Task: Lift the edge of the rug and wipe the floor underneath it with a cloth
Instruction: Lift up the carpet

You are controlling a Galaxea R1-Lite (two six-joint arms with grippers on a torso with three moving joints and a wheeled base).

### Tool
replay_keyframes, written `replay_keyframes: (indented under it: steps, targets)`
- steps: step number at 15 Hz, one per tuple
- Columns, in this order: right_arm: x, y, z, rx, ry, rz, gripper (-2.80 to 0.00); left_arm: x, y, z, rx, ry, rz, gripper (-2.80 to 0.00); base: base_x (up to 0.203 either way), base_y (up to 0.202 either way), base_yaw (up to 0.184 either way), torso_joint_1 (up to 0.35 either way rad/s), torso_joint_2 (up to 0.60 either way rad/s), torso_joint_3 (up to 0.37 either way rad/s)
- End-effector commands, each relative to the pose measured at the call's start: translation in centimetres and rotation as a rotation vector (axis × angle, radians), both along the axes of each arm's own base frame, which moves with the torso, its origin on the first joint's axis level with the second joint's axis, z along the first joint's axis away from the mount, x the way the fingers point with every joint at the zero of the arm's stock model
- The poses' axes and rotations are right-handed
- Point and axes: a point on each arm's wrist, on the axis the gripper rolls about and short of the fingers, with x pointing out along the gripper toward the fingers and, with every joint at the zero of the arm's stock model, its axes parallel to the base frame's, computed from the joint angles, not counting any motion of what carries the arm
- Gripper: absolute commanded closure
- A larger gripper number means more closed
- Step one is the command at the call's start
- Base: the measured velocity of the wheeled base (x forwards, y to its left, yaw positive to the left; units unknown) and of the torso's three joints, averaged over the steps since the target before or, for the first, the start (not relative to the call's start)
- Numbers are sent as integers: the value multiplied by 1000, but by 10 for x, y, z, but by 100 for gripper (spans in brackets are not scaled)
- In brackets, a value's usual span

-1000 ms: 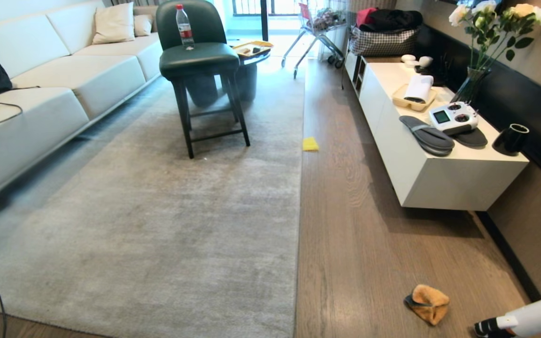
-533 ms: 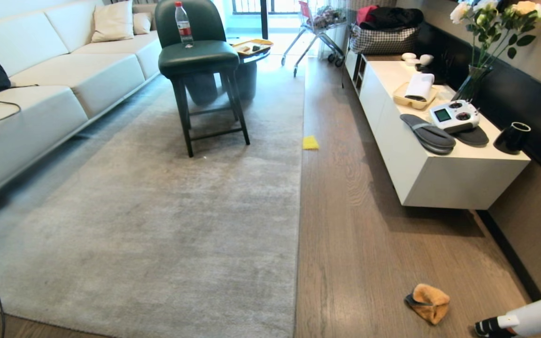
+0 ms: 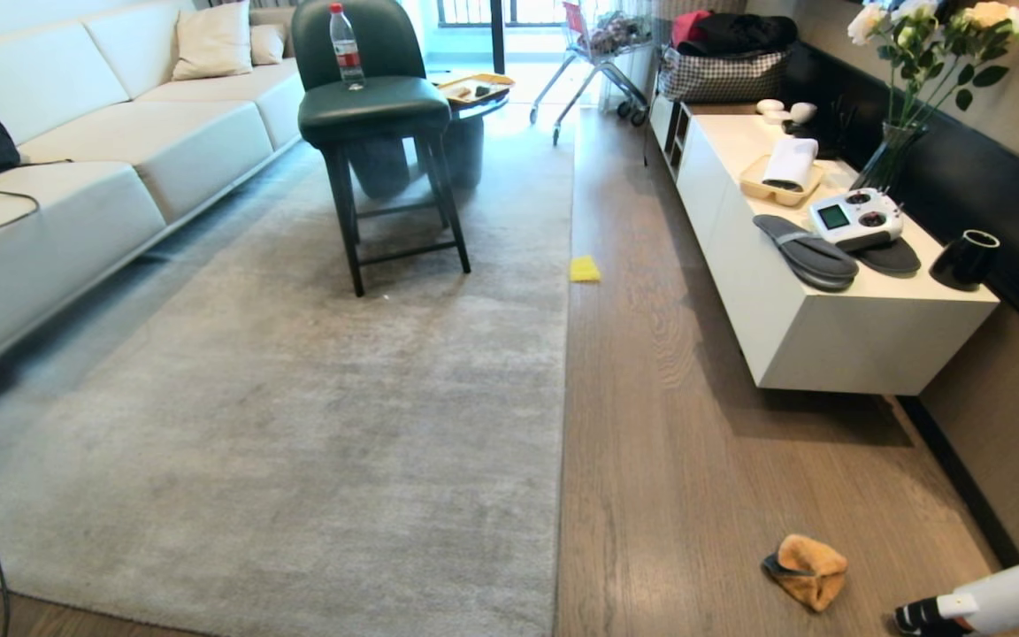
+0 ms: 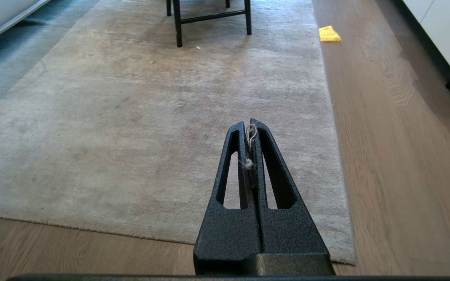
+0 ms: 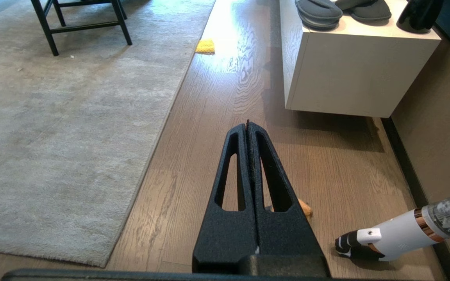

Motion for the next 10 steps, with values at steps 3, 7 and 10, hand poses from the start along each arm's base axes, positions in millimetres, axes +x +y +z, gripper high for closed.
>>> replay_keyframes:
  steps: [3, 7, 10]
  targets:
    - [0, 0, 0, -1, -1, 0, 0, 0, 0, 0, -1, 0, 0, 0, 0, 0, 0, 0, 0, 0]
    - [0, 0, 0, -1, -1, 0, 0, 0, 0, 0, -3, 0, 0, 0, 0, 0, 0, 3, 1, -45]
    - [0, 0, 0, -1, -1, 0, 0, 0, 0, 0, -3, 0, 0, 0, 0, 0, 0, 2, 2, -172]
